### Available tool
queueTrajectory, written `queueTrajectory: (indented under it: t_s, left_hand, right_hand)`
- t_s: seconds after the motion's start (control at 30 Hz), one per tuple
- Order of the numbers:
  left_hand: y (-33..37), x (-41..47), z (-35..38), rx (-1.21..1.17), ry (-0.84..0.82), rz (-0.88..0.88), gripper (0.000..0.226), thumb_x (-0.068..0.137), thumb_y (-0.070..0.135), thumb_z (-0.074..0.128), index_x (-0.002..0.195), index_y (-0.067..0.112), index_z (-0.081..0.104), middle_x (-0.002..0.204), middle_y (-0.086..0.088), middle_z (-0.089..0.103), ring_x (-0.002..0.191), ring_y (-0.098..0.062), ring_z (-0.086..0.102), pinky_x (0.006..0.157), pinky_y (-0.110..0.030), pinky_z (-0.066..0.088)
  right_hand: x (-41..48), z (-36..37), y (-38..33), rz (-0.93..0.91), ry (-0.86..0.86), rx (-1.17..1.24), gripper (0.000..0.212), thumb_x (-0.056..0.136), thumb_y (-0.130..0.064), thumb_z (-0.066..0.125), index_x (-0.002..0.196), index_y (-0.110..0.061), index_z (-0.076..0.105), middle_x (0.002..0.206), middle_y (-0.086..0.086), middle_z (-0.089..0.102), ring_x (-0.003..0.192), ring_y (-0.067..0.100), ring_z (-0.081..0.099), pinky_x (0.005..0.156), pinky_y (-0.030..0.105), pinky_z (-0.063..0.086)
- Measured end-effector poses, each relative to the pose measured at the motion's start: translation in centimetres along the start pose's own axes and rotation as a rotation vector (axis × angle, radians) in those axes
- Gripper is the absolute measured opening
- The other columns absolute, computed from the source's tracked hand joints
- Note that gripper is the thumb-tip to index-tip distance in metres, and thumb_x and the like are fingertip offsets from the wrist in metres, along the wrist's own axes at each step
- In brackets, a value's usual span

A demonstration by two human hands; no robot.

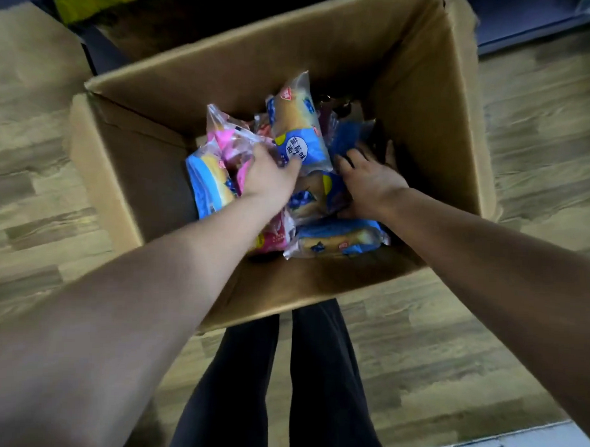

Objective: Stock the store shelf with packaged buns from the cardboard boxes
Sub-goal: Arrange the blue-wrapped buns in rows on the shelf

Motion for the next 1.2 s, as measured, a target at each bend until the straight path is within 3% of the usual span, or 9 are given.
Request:
queueTrajectory:
  t_s: [0.1, 0.23, 0.37, 0.53, 0.7, 0.83, 1.0, 1.2]
  left_hand:
    - [2.1, 3.0, 0.9, -0.079, 0.041, -0.117, 0.068, 0.089, 0.049, 0.055, 0.138, 0.008, 0.033, 0.133, -0.011, 0.052, 0.120, -0.032, 0.051, 0.093, -0.031, 0.040]
    - [3.7, 5.4, 2.5, -0.094, -0.013, -0.220, 0.087, 0.082, 0.052, 0.063, 0.140, 0.000, 0.023, 0.139, -0.013, 0.045, 0.124, -0.033, 0.048, 0.099, -0.033, 0.041]
    - [3.2, 6.0, 3.2, -0.105, -0.011, -0.256, 0.091, 0.076, 0.047, 0.072, 0.138, 0.001, 0.025, 0.136, -0.013, 0.048, 0.122, -0.032, 0.049, 0.099, -0.039, 0.044]
    - [2.8, 4.0, 2.1, -0.016, -0.020, -0.153, 0.082, 0.072, 0.040, 0.076, 0.131, 0.008, 0.029, 0.126, -0.011, 0.054, 0.112, -0.031, 0.055, 0.091, -0.042, 0.050]
    - [3.9, 0.8, -1.9, 0.135, -0.054, 0.000, 0.086, 0.077, 0.034, 0.075, 0.139, 0.007, 0.022, 0.129, -0.012, 0.052, 0.116, -0.031, 0.053, 0.080, -0.028, 0.038]
    - [5.7, -2.8, -6.7, 0.186, -0.048, 0.088, 0.095, 0.078, 0.033, 0.074, 0.147, 0.012, 0.013, 0.131, -0.012, 0.051, 0.119, -0.032, 0.051, 0.087, -0.030, 0.040]
    - [8.0, -9.1, -14.1, 0.174, -0.002, 0.119, 0.094, 0.071, 0.035, 0.076, 0.145, 0.018, 0.019, 0.130, -0.014, 0.050, 0.119, -0.032, 0.050, 0.095, -0.033, 0.042]
    - [11.8, -17.1, -22.0, 0.200, 0.061, 0.248, 0.098, 0.070, 0.031, 0.075, 0.148, 0.023, 0.016, 0.128, -0.014, 0.046, 0.115, -0.031, 0.051, 0.095, -0.037, 0.044]
  right_hand:
    - [0.5, 0.4, -0.2, 0.038, -0.008, 0.203, 0.086, 0.073, -0.042, 0.075, 0.140, -0.015, 0.029, 0.129, 0.012, 0.041, 0.123, 0.032, 0.043, 0.095, 0.038, 0.041]
    - [0.1, 0.8, 0.0, 0.037, -0.006, 0.324, 0.083, 0.071, -0.044, 0.076, 0.137, -0.017, 0.032, 0.125, 0.013, 0.045, 0.118, 0.032, 0.046, 0.091, 0.034, 0.041]
    - [-0.4, 1.2, 0.3, 0.016, -0.003, 0.345, 0.080, 0.068, -0.047, 0.078, 0.130, -0.016, 0.036, 0.121, 0.013, 0.046, 0.114, 0.031, 0.046, 0.088, 0.031, 0.039]
    - [-1.6, 1.1, -0.2, 0.006, 0.126, 0.325, 0.070, 0.073, -0.042, 0.070, 0.129, -0.013, 0.039, 0.125, 0.009, 0.040, 0.117, 0.029, 0.047, 0.094, 0.035, 0.039]
    - [-4.1, -0.8, -0.3, 0.178, 0.154, 0.273, 0.077, 0.073, -0.054, 0.068, 0.132, -0.013, 0.039, 0.129, 0.005, 0.047, 0.122, 0.024, 0.045, 0.098, 0.036, 0.042]
    - [-6.9, -5.1, -0.1, 0.321, 0.160, 0.309, 0.080, 0.074, -0.062, 0.063, 0.132, -0.013, 0.037, 0.130, 0.010, 0.050, 0.121, 0.029, 0.048, 0.097, 0.040, 0.038]
    - [-12.2, -13.2, -0.5, 0.314, 0.250, 0.389, 0.062, 0.076, -0.055, 0.062, 0.119, -0.015, 0.041, 0.120, 0.010, 0.053, 0.111, 0.032, 0.054, 0.088, 0.039, 0.041]
    - [-19.6, -23.5, -2.4, 0.215, 0.508, 0.134, 0.064, 0.073, -0.054, 0.061, 0.121, -0.016, 0.041, 0.118, 0.007, 0.053, 0.113, 0.029, 0.050, 0.093, 0.039, 0.035]
Point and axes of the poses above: each hand's wrist, its own x-axis towards the middle knuckle, its own z-axis out of the palm, y = z × x, the point moved 2 cm from there along x, towards the middle knuckle
